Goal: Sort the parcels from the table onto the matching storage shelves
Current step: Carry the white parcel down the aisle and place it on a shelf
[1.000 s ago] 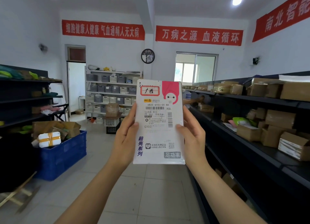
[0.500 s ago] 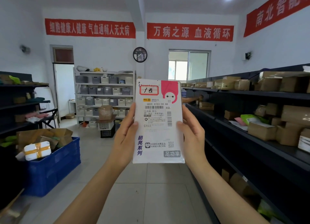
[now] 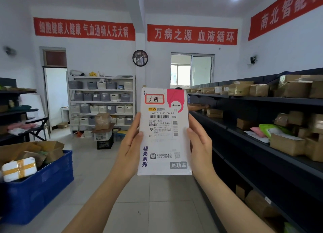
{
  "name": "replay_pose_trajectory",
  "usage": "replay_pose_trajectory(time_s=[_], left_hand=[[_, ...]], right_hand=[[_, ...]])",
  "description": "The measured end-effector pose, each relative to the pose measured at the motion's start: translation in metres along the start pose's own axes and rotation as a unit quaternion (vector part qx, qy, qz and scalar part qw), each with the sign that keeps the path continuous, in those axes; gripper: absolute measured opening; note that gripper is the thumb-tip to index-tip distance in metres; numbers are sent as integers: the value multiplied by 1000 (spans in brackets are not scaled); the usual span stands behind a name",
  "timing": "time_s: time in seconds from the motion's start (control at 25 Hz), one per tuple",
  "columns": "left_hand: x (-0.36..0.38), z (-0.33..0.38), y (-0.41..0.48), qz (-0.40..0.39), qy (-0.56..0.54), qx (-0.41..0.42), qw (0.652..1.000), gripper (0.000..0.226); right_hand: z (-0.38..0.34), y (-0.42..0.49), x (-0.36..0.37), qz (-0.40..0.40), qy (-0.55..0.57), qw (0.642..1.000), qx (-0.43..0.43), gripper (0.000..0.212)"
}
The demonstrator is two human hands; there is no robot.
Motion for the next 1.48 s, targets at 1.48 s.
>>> replay_pose_trajectory(time_s=[1.48], left_hand=[[274, -69, -5, -483, -520, -66, 702, 46]], right_hand=[[-104, -147, -93, 590, -363, 698, -183, 44]])
Point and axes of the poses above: each hand's wrist, its own y-axis towards the middle knuckle, its own x-axis out of the palm, z = x × y, the point moved 4 cm from there along y, towards the middle knuckle, and after that the axes turned 9 degrees about x, right-handed, at the moved point
